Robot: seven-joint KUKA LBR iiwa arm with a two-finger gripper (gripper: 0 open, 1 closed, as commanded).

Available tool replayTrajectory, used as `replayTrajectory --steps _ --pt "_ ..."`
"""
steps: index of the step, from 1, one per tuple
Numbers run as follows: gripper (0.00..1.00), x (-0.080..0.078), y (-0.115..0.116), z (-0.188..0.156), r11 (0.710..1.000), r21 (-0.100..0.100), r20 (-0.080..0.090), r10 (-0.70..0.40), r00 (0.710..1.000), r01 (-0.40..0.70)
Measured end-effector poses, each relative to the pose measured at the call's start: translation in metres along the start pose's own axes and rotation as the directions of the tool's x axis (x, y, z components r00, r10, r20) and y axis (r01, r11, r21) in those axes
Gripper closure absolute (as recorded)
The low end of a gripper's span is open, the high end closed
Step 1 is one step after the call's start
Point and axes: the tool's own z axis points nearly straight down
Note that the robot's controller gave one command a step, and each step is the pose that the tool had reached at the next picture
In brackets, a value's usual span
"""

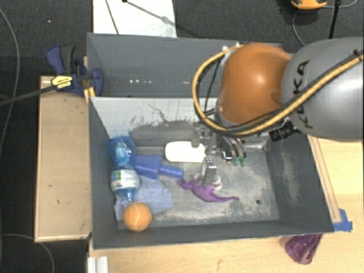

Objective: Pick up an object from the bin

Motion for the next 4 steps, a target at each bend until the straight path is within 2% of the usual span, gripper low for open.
replayTrajectory --steps 1,2,3,4 --pt "0.0 -0.002 -0.001 -0.005 1.0 -0.001 0.009 0.003 1.0 -0.003" --pt "0.0 0.001 -0.013 0.014 0.998 -0.002 0.015 -0.063 0.998 0.063" --pt "0.0 -0.003 -0.049 0.059 0.995 0.0 0.01 -0.095 0.995 0.095" --pt "0.0 0.0 -0.059 0.107 0.998 -0.004 0.019 0.063 0.998 -0.063"
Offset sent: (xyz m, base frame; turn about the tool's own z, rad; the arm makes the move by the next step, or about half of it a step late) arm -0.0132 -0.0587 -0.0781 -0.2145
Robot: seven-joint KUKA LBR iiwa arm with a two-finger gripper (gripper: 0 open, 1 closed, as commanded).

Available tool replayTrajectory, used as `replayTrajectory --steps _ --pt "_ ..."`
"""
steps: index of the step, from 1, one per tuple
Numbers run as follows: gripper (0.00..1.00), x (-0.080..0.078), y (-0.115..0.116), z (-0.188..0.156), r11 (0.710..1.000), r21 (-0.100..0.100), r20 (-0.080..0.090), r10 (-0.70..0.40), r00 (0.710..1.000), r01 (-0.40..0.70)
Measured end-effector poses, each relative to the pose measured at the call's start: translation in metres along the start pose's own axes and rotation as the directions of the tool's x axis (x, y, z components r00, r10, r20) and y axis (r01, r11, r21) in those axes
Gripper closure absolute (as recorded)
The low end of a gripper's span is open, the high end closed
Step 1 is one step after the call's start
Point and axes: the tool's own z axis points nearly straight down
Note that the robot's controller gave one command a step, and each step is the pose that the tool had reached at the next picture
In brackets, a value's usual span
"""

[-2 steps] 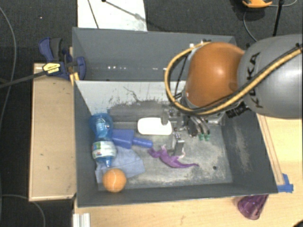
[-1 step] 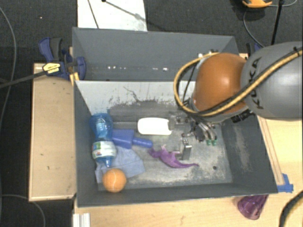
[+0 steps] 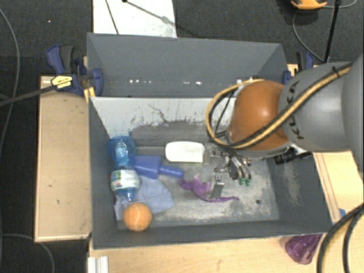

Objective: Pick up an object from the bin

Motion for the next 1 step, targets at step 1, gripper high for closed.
replayTrajectory --steps 1 --pt "0.0 0.0347 -0.0084 0.0294 1.0 0.002 -0.012 -0.017 1.0 0.017"
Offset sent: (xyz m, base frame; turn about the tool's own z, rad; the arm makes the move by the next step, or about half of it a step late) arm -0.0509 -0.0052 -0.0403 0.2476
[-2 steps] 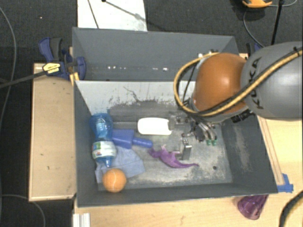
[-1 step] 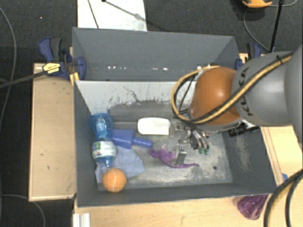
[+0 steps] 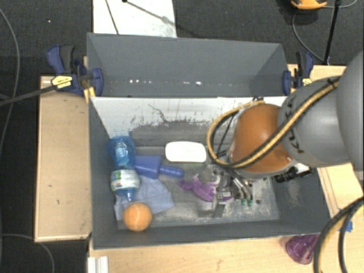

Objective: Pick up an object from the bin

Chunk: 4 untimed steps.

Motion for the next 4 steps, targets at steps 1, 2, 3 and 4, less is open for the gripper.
replayTrajectory --steps 1,2,3,4 --pt "1.0 0.016 0.0 0.01 0.965 -0.005 0.01 0.263 0.965 -0.263" --pt "1.0 0.016 0.0 0.01 0.964 -0.005 0.01 0.264 0.964 -0.264" --pt "1.0 0.003 0.008 -0.1 0.968 -0.005 0.012 0.251 0.968 -0.251" --pt "1.0 0.003 0.008 -0.1 0.968 -0.005 0.012 0.251 0.968 -0.251"
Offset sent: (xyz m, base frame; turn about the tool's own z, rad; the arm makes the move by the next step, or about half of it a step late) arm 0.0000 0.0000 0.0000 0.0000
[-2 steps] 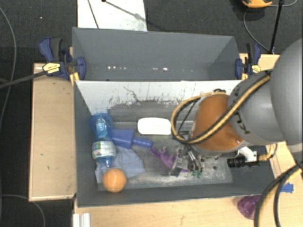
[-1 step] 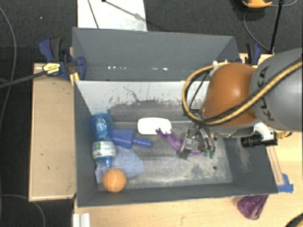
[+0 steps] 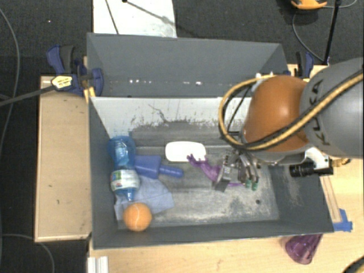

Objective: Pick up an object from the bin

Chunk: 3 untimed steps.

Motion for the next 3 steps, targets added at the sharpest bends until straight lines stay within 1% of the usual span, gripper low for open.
replayTrajectory --steps 1,2,3 --pt "1.0 -0.008 0.002 0.045 0.999 -0.003 0.009 -0.037 0.999 0.037" --pt "1.0 -0.004 0.0 0.036 0.999 0.004 -0.013 -0.05 0.999 0.05" --pt "1.0 -0.037 0.02 0.039 0.995 -0.006 0.023 -0.097 0.995 0.097"
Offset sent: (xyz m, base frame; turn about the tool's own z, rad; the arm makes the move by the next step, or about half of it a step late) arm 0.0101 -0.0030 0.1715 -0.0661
